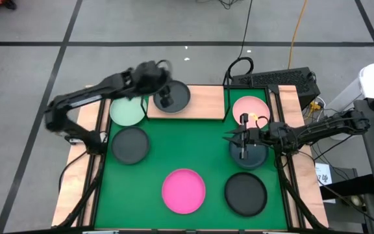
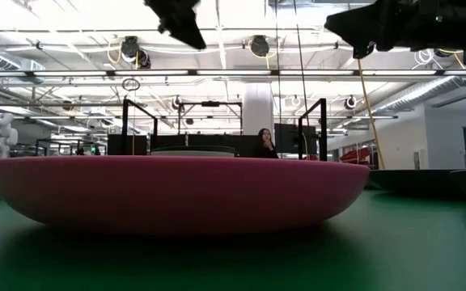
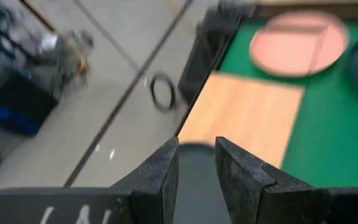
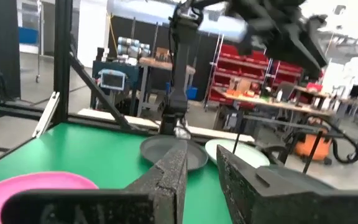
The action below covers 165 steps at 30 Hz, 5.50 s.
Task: Place and stack plates onto a shelf
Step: Put the light orange plate on the shelf
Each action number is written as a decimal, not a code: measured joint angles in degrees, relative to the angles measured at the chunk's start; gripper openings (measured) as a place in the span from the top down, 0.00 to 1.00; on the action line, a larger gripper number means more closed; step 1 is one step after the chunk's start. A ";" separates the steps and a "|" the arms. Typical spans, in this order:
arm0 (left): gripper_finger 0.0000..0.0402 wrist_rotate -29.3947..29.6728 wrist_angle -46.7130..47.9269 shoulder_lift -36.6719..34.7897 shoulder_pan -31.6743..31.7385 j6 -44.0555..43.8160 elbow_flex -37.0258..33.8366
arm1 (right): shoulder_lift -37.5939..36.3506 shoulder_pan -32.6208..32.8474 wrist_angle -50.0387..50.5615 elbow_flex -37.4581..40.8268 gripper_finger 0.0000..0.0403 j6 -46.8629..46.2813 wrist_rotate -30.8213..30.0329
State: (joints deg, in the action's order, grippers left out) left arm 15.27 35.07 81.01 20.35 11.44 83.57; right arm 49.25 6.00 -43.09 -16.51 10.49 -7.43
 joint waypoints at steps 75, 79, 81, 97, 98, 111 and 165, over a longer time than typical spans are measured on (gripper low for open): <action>0.72 7.76 -63.90 -35.28 -17.12 -11.20 -64.19 | 27.03 -29.05 73.22 -23.02 0.83 -18.00 -11.81; 0.72 7.76 -63.86 -35.28 -17.12 -10.44 -64.19 | 28.24 -29.87 72.86 -23.02 0.83 -17.72 -11.59; 0.72 7.76 -63.84 -35.25 -17.12 -10.25 -64.19 | 28.71 -30.39 72.38 -23.00 0.83 -17.67 -10.18; 0.72 7.02 -63.82 -35.25 -17.12 -10.16 -64.17 | 28.47 -34.12 68.14 -18.75 0.83 -17.29 -8.74; 0.72 7.01 -63.82 -35.25 -17.12 -10.16 -64.17 | 27.95 -34.12 68.29 -18.72 0.83 -17.25 -8.72; 0.72 6.89 -63.65 -35.25 -17.12 -10.19 -64.13 | 18.96 -34.16 67.72 -18.71 0.82 -18.72 1.59; 0.72 6.91 -63.60 -35.25 -17.08 -11.19 -64.11 | 13.93 -29.89 50.79 -37.94 1.00 -0.07 -9.43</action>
State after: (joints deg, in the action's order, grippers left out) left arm 22.17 -28.53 45.76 3.27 0.25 19.46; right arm 63.18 -23.89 7.70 -54.45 10.42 -16.86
